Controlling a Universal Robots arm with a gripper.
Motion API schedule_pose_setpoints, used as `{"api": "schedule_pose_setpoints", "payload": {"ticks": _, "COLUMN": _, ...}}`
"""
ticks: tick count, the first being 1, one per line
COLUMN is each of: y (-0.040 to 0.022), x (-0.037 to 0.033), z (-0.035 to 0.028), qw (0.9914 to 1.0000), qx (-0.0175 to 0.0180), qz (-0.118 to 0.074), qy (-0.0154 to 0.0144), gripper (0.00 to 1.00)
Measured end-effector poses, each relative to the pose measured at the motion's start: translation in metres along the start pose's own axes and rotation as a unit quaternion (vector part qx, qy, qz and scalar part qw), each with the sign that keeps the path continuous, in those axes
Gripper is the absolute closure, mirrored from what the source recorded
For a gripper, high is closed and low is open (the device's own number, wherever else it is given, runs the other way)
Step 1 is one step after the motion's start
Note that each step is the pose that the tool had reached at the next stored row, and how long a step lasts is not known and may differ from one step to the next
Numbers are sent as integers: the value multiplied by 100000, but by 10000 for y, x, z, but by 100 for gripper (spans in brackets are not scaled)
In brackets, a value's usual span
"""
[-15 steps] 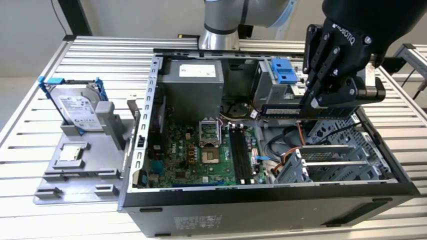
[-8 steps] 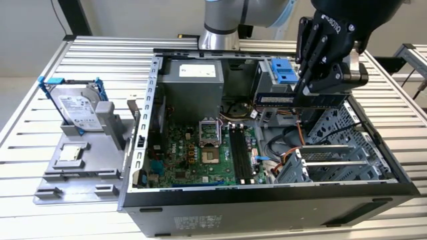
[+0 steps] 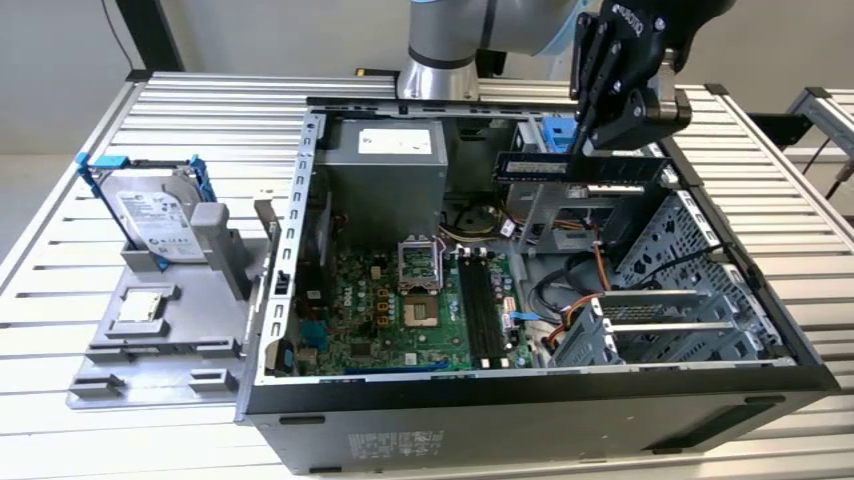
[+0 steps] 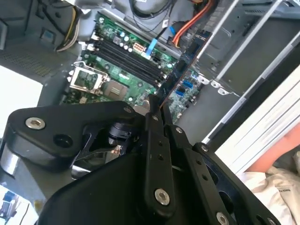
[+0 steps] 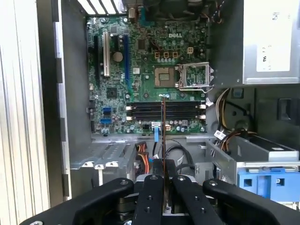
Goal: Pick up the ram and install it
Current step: 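Pick up the ram and move it above insertion slot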
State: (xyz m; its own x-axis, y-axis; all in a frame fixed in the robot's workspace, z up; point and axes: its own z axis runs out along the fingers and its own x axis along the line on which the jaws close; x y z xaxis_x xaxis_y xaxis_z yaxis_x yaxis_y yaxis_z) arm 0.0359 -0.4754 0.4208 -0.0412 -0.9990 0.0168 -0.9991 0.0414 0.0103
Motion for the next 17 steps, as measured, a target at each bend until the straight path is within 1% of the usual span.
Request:
{"api": "schedule_pose_setpoints", "payload": {"ticks": 8, "y": 48, "x": -364, "z": 16, "qw": 100000, "qx": 1, "qz": -3, "qy": -7, "gripper": 100}}
{"api": "schedule_pose_setpoints", "payload": {"ticks": 9, "y": 49, "x": -395, "z": 16, "qw": 100000, "qx": 2, "qz": -1, "qy": 0, "gripper": 100}}
{"api": "schedule_pose_setpoints", "payload": {"ticks": 17, "y": 49, "x": -388, "z": 16, "qw": 100000, "qx": 2, "qz": -1, "qy": 34, "gripper": 100}}
